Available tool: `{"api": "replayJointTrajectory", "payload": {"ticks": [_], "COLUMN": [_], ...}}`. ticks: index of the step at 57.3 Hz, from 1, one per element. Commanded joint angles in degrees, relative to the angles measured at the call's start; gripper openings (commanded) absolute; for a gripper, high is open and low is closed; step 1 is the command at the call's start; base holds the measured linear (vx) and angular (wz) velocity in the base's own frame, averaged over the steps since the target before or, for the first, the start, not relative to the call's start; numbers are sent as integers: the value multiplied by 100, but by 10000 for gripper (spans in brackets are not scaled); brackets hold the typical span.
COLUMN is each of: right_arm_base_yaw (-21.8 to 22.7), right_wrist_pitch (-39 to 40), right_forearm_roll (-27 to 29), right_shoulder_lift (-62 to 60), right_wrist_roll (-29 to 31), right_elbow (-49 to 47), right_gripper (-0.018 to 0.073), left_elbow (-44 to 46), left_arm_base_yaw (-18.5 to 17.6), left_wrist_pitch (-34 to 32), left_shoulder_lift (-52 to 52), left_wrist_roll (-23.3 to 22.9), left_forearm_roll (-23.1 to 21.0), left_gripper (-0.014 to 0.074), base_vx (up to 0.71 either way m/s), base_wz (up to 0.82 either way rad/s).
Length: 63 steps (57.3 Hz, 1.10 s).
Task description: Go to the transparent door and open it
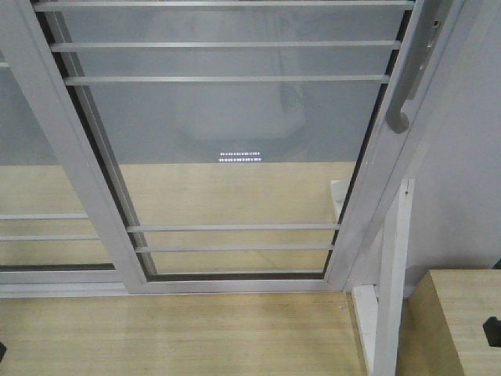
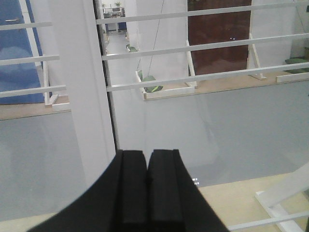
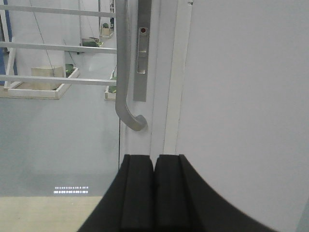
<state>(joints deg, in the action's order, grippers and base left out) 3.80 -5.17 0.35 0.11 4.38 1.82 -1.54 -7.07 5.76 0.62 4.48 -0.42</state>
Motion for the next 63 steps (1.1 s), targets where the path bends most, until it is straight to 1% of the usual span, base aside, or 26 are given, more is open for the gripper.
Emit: {"api": "replayJointTrajectory", "payload": {"ticks": [1, 30, 44, 51, 54, 57, 60, 63], "right_arm_base_yaw": [27, 27, 27, 27, 27, 5, -7, -7], "right_wrist_pitch": [430, 477, 1240, 1653, 1702, 1570, 1322, 864], "right_forearm_roll": [-35, -35, -35, -35, -35, -35, -35, -35], "right_shoulder_lift": [120, 120, 120, 120, 120, 120, 120, 124], "right_wrist_roll": [54, 54, 54, -4, -110, -332, -367, -348], "right_elbow": [65, 65, 65, 48, -5, -211, -429, -863], "right_gripper": [-5, -5, -5, -5, -5, -5, -5, -5], "left_elbow": [-131, -131, -131, -131, -125, -114, -109, -47], "left_arm_base_yaw": [3, 3, 3, 3, 3, 3, 3, 3], "left_wrist_pitch": [-480, -545, -935, -1249, -1558, -1992, -2536, -2755], "left_shoulder_lift": [-97, -96, -96, -96, -96, -96, -96, -96], "left_wrist_roll": [-38, -38, -39, -57, -64, -58, -58, -91], "left_forearm_roll": [-22, -22, -66, -66, -66, -66, -66, -66], "left_gripper": [-5, -5, -5, -5, -5, -5, -5, -5], "base_vx": [0, 0, 0, 0, 0, 0, 0, 0], "base_wz": [0, 0, 0, 0, 0, 0, 0, 0]}}
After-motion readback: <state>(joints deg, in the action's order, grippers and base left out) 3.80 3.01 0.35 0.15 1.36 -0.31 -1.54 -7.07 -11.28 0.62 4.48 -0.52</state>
